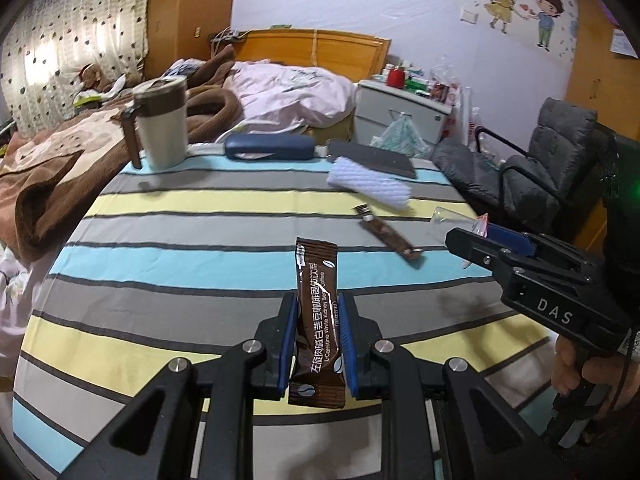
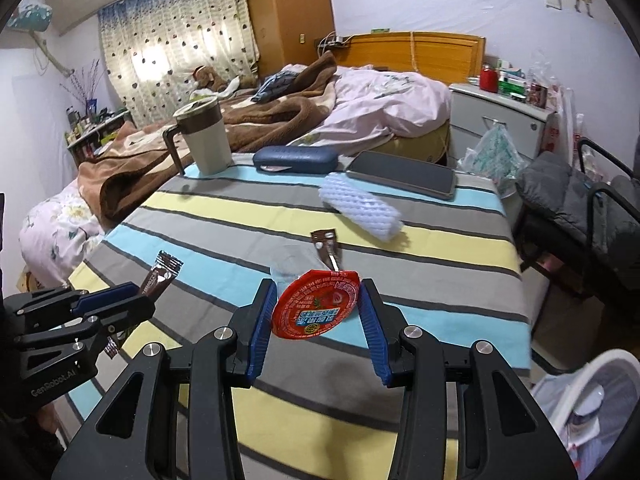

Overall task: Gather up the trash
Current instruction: 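Carry the wrapper and red lid over the white bin and open both tools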

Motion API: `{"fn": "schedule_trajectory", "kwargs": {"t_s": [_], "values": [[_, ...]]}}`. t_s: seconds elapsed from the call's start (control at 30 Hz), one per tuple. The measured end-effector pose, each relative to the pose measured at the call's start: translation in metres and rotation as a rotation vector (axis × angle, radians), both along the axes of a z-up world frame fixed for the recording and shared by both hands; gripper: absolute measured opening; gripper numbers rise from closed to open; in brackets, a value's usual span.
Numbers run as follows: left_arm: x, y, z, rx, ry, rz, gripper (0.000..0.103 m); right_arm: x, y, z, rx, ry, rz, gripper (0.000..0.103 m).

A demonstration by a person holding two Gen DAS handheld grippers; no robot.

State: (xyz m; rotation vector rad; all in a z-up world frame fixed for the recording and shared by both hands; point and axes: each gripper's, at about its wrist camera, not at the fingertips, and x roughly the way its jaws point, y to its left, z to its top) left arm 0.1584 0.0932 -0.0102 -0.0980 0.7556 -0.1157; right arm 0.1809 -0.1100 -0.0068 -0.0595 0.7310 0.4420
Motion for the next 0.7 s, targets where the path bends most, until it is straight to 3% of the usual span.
{"fn": "schedule_trajectory", "kwargs": {"t_s": [0.7], "values": [[-0.021, -0.105, 0.032, -0.009, -0.081, -0.215, 0.022, -0.044, -0.096, 0.021, 0.029, -0.079, -0.238, 0.044]]}}
